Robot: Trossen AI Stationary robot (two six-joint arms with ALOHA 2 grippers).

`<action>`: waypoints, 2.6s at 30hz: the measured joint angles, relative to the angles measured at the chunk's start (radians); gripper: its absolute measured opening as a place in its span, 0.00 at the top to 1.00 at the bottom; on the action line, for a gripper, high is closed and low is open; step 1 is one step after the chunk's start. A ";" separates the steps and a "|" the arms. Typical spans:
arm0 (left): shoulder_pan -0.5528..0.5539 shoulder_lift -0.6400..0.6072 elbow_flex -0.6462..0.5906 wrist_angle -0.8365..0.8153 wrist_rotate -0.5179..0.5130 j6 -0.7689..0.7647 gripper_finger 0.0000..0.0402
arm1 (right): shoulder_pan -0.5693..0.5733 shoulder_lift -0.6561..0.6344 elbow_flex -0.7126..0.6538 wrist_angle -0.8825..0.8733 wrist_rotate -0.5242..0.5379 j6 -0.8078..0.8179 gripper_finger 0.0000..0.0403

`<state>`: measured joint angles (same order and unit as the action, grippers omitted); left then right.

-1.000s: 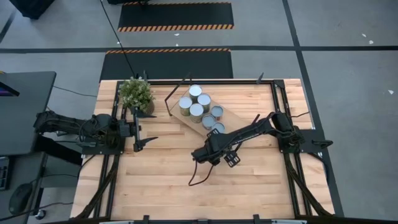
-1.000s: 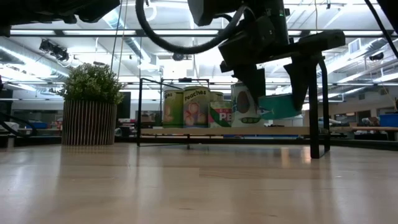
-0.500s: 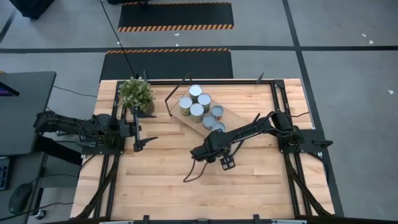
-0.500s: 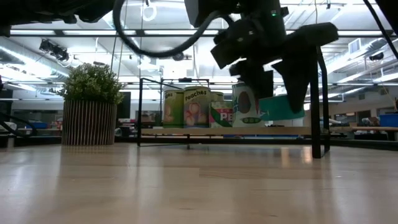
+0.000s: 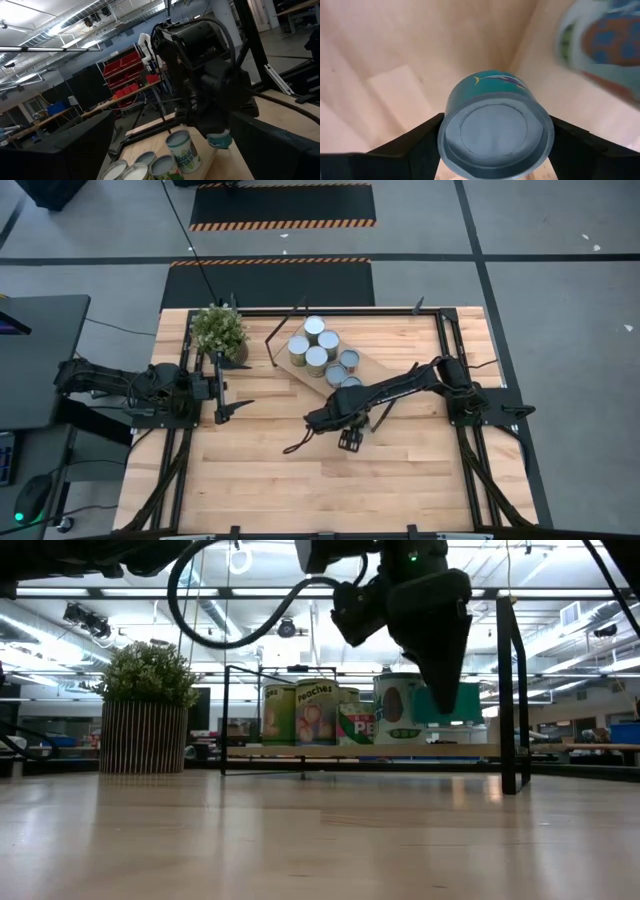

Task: Pick and place cans onto a shelf
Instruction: Put the green tuna can on the shelf, then return to Home Position

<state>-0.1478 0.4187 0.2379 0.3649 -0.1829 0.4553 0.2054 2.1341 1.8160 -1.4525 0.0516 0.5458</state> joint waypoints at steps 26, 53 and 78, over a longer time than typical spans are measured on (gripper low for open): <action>0.000 0.000 0.000 -0.004 0.000 -0.021 0.01 | -0.065 -0.246 -0.309 0.254 -0.015 0.185 0.23; 0.000 0.000 0.000 -0.004 0.000 -0.019 0.01 | -0.146 -0.322 -0.468 0.337 -0.054 0.158 0.05; 0.000 0.000 0.000 -0.004 0.000 -0.025 0.01 | -0.064 -0.617 -0.187 0.204 0.107 -0.067 0.13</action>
<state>-0.1480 0.4189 0.2379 0.3611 -0.1831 0.4305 0.1414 1.5169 1.6295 -1.2481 0.1585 0.4785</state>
